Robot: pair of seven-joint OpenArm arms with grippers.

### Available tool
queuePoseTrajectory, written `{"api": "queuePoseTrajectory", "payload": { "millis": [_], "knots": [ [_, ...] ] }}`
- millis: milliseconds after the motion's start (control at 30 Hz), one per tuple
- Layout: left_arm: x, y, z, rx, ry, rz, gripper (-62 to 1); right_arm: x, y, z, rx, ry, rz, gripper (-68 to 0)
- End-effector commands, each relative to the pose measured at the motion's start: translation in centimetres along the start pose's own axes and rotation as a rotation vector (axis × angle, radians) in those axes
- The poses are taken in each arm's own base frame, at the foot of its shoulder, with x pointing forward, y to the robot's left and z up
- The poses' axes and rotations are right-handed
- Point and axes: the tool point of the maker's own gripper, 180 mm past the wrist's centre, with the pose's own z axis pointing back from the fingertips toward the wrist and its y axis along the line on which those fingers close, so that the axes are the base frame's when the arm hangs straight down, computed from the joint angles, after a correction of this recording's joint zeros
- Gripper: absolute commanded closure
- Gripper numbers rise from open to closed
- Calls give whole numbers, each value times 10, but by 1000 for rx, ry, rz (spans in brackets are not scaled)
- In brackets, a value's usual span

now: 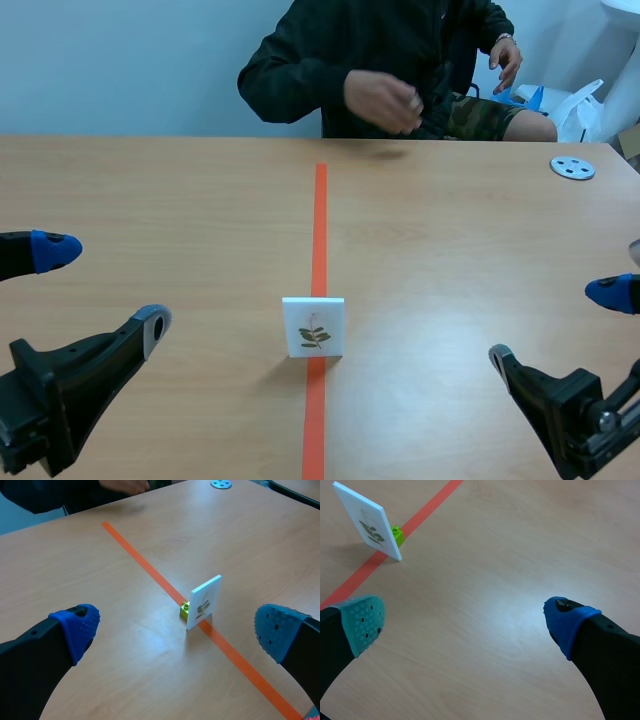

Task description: Sort the leaf by its shape. The table is split by an orange tape line. A compound leaf with several leaflets goes to the left side, a simple leaf with one blade goes to the right side. Return to the home posture when a red brick is placed on the table.

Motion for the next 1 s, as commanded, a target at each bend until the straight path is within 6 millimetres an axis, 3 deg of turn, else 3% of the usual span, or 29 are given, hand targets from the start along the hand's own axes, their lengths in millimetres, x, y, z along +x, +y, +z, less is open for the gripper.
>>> {"api": "queuePoseTrajectory", "payload": {
  "millis": [0, 333, 767, 967],
  "knots": [
    [10, -2, -1, -3, -39, 2, -623, 15, -3, -3, 5, -45, 18, -678],
    [10, -2, -1, -3, -39, 2, -623, 12, -4, -36, 97, -74, 9, -678],
    [10, -2, -1, -4, -38, 2, -623, 9, 35, -92, 307, -144, -16, -678],
    [10, -2, -1, -4, -38, 2, -623, 12, 66, -122, 378, -191, -8, -678]
  ]
}}
